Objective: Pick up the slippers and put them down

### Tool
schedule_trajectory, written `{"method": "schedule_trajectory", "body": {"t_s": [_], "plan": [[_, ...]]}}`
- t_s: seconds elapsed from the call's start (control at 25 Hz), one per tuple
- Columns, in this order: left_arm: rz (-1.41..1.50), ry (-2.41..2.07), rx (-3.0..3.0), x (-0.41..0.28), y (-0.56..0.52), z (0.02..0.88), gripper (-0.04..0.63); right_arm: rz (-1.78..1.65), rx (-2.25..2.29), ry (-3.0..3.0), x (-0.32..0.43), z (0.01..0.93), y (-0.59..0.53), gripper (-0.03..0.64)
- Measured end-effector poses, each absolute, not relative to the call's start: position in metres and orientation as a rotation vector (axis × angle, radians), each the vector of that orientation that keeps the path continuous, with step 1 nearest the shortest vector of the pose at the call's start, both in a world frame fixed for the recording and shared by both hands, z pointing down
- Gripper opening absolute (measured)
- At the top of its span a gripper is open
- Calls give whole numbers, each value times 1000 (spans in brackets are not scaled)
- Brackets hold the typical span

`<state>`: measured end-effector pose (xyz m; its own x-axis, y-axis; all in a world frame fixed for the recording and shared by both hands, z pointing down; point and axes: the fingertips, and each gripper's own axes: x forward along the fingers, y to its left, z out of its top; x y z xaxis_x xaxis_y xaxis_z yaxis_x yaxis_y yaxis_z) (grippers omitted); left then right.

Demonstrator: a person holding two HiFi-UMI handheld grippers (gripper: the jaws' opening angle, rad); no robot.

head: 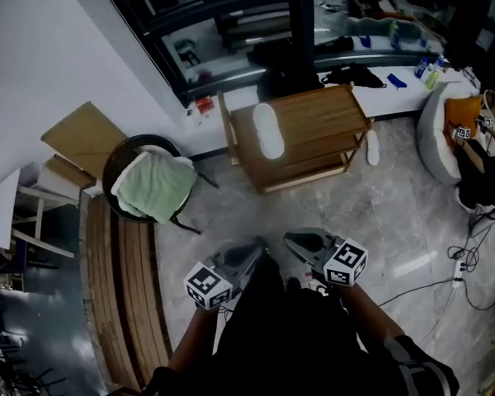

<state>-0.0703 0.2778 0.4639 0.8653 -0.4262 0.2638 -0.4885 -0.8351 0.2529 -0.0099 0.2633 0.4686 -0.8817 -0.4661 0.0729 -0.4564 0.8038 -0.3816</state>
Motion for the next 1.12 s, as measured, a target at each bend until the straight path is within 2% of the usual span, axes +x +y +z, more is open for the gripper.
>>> {"method": "schedule_trajectory", "body": {"t_s": [0.4, 0.64, 1.12], "plan": [[219, -613, 2742, -61, 194, 463, 11, -634, -887, 2982, 8, 471, 188, 34], [224, -554, 2761, -76, 127, 460, 11, -676, -1111, 2898, 29, 473, 114, 34], [182, -529, 2732, -113, 12, 478, 11, -762, -1074, 2779, -2, 469, 10, 34]]}}
